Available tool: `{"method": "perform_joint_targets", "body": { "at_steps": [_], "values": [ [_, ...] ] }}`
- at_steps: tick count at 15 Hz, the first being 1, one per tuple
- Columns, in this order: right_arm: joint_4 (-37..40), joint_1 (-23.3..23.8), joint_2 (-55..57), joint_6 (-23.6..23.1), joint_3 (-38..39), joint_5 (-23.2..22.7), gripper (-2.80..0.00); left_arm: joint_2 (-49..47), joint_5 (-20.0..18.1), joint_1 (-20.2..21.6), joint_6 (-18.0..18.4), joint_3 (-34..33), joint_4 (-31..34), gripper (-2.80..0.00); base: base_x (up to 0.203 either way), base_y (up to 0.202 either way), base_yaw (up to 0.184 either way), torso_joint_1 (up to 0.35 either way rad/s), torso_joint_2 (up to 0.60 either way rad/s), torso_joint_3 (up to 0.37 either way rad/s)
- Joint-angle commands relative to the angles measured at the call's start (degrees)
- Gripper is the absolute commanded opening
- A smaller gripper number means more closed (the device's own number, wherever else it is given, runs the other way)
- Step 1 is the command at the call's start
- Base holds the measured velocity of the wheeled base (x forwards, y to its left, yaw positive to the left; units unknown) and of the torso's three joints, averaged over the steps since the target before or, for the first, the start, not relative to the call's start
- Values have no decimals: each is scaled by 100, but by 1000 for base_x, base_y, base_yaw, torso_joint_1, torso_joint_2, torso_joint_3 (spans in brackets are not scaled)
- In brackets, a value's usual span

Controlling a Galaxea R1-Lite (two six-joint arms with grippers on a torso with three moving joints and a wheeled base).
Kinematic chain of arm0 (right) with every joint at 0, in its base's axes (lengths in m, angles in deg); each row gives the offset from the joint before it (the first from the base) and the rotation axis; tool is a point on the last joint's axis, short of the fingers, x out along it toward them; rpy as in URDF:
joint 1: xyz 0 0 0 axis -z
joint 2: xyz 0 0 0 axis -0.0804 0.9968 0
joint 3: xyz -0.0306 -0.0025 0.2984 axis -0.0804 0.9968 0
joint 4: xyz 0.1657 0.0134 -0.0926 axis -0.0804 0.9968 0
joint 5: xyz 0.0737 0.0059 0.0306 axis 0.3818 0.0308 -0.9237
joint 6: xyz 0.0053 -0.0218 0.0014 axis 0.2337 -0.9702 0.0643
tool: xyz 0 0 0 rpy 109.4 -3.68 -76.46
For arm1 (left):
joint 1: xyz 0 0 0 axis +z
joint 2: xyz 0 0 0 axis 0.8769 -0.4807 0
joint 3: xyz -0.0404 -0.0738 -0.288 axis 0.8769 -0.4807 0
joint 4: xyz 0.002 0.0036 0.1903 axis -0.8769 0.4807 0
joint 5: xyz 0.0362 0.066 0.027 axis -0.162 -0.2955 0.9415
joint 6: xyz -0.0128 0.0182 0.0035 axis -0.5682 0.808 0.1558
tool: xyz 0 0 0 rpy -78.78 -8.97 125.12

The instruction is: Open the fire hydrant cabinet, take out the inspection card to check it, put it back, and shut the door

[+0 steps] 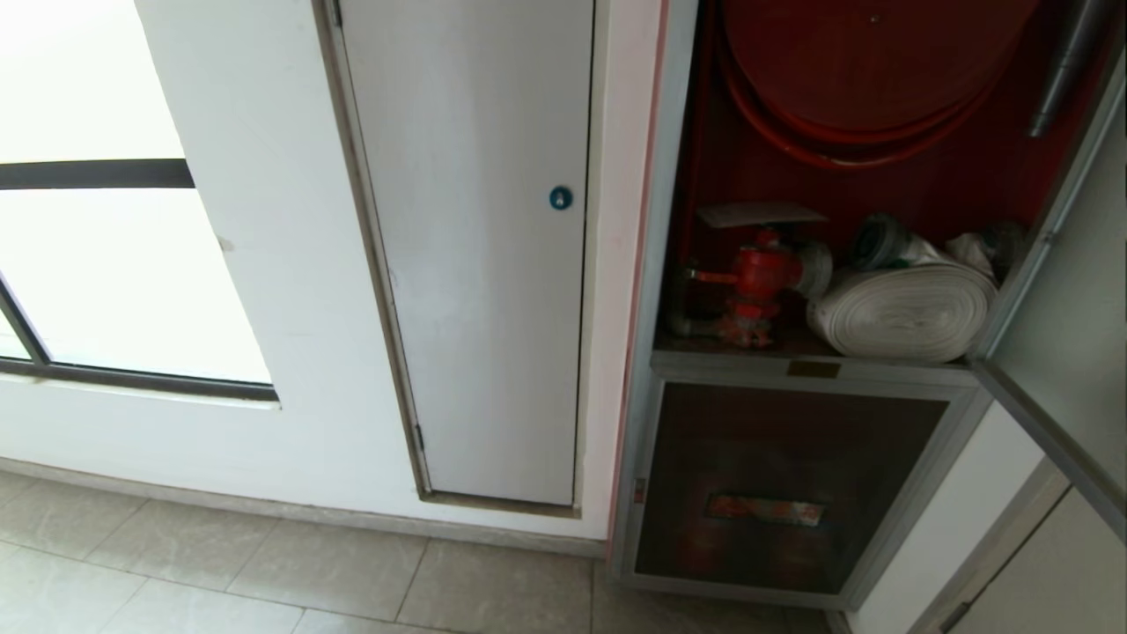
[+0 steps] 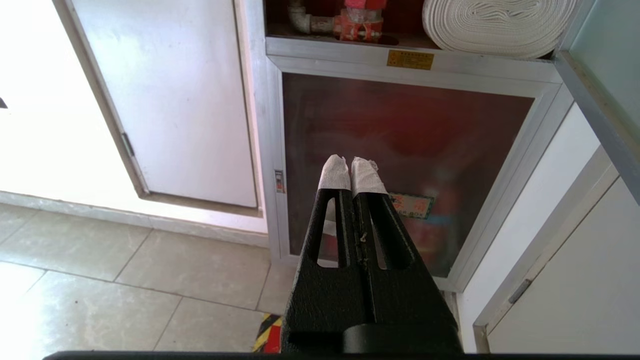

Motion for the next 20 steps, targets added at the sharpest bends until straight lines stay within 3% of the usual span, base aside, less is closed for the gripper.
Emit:
{"method": "perform_joint_targets", "body": {
  "at_steps": [1, 20],
  "values": [
    [-4, -6, 9, -2, 9, -3, -280, -7, -2, 1, 1, -1, -1, -280, 0, 0, 0, 0, 0, 0],
    [-4, -8, 9, -2, 9, -3, -280, -7, -2, 1, 1, -1, 8, -280, 4, 0, 0, 0, 0, 0]
  ]
}}
